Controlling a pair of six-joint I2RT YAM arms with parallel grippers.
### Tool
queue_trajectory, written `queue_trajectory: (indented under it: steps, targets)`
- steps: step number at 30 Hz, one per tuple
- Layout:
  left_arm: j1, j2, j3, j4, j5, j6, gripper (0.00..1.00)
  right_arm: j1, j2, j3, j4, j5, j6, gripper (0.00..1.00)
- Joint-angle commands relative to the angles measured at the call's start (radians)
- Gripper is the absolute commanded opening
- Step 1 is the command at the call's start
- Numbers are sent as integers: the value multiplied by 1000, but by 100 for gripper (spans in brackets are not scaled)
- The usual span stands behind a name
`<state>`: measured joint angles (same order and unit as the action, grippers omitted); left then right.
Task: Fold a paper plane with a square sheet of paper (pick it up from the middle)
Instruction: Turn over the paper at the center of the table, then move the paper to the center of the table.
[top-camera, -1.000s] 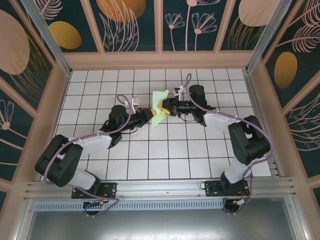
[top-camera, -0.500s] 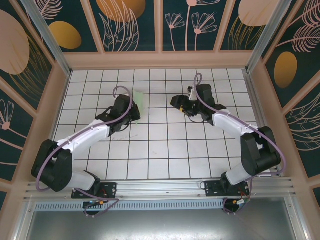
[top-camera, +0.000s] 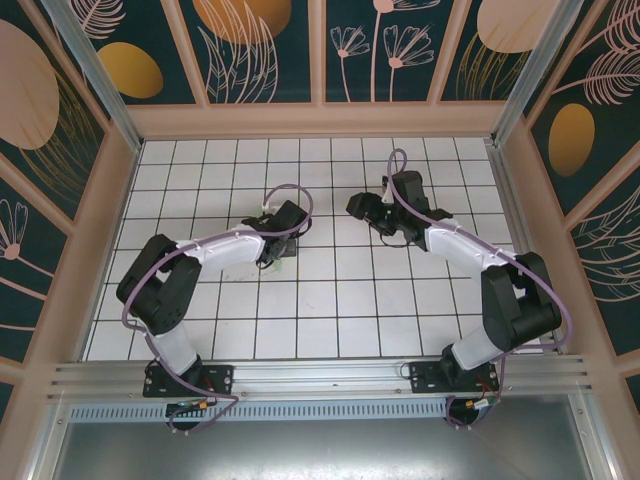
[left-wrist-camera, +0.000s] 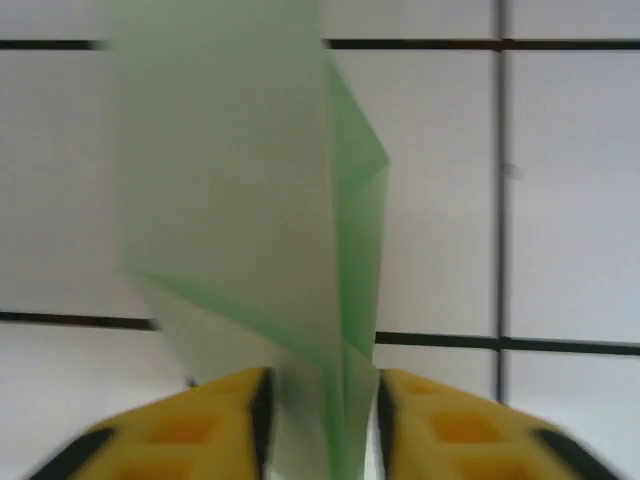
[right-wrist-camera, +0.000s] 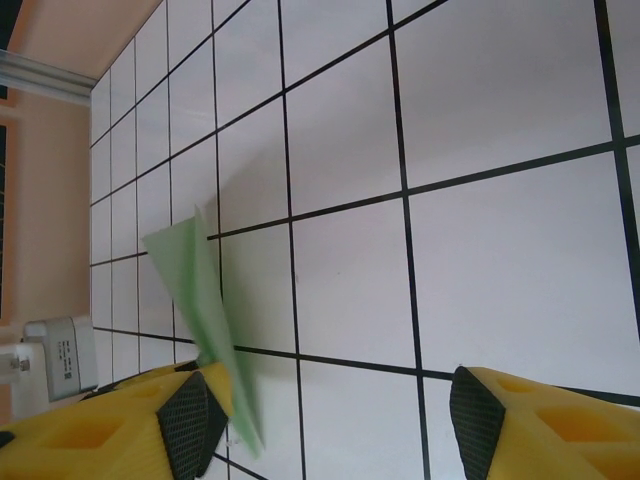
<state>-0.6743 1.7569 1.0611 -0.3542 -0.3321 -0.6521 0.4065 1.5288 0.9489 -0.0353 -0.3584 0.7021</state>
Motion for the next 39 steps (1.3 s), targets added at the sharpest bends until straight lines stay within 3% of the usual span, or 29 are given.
queue_trajectory:
  steps: [1, 8, 16, 28, 39]
  targets:
    - [8, -37, -32, 155, 178, 17, 52, 4, 28, -9, -13, 4, 27, 67]
    - [112, -193, -169, 239, 266, -31, 70, 109, 122, 26, 24, 10, 31, 62]
    - [207, -371, -321, 266, 147, -122, 94, 337, 356, 232, 14, 46, 38, 30]
    - [301, -465, -430, 262, 116, -216, 98, 449, 580, 483, -70, 58, 45, 26]
    - [306, -466, -437, 267, 123, -224, 99, 434, 683, 596, -260, 168, -38, 26]
